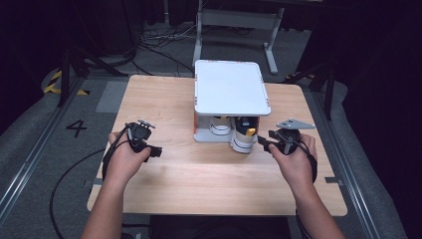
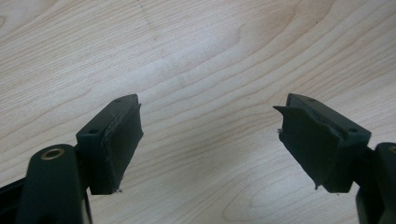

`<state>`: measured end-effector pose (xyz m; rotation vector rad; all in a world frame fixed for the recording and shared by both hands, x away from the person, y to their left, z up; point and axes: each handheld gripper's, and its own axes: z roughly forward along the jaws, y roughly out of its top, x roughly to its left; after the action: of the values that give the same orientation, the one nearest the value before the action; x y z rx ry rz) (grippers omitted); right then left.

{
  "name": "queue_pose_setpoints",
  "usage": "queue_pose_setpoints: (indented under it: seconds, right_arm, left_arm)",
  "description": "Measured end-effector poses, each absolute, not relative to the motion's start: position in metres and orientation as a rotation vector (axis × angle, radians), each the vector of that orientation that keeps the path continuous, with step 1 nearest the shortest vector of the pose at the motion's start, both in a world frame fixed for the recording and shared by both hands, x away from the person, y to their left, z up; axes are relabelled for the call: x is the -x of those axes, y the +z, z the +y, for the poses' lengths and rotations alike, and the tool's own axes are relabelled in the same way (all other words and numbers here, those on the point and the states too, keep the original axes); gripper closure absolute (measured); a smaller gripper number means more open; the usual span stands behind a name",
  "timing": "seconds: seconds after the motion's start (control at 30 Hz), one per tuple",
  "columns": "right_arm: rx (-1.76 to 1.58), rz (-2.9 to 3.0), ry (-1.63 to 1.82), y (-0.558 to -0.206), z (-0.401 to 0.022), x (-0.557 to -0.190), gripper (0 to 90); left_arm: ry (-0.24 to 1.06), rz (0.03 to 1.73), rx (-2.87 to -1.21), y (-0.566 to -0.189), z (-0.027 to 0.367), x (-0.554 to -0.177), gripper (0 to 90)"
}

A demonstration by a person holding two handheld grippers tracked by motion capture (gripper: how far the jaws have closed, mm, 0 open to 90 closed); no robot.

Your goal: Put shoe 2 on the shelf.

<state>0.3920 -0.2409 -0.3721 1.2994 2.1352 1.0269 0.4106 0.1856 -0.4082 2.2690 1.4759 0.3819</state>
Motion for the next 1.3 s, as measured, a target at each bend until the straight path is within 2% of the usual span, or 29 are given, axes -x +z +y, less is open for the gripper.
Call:
queue_pose_setpoints:
  seconds: [0.33,0.57,0.6,0.8,0.97,1.03,1.3]
  right_arm:
    - [-1.377,2.230,0.955,-0.407,-0.217,-0.409,50.0]
    - [-1.450,2.209,0.928,-0.413,-0.206,-0.428,47.6]
    - [-1.443,2.211,0.923,-0.413,-0.205,-0.432,44.8]
    - [-1.423,2.169,0.956,-0.415,-0.202,-0.445,44.9]
    - [-1.322,2.155,0.936,-0.413,-0.200,-0.450,50.0]
    - [-1.293,2.148,0.906,-0.415,-0.204,-0.450,68.0]
    - [-1.231,2.076,0.937,-0.426,-0.205,-0.459,68.6]
  left_arm:
    - [0.376,1.486,-2.268,-0.409,0.190,-0.410,21.2]
    - [0.377,1.491,-2.273,-0.409,0.194,-0.406,21.2]
    - [0.380,1.499,-2.269,-0.409,0.195,-0.405,21.2]
    - [0.378,1.512,-2.261,-0.410,0.198,-0.403,21.2]
    - [0.378,1.518,-2.257,-0.411,0.200,-0.401,21.2]
    - [0.375,1.519,-2.260,-0.411,0.200,-0.401,21.2]
    - [0.377,1.508,-2.266,-0.412,0.196,-0.403,21.2]
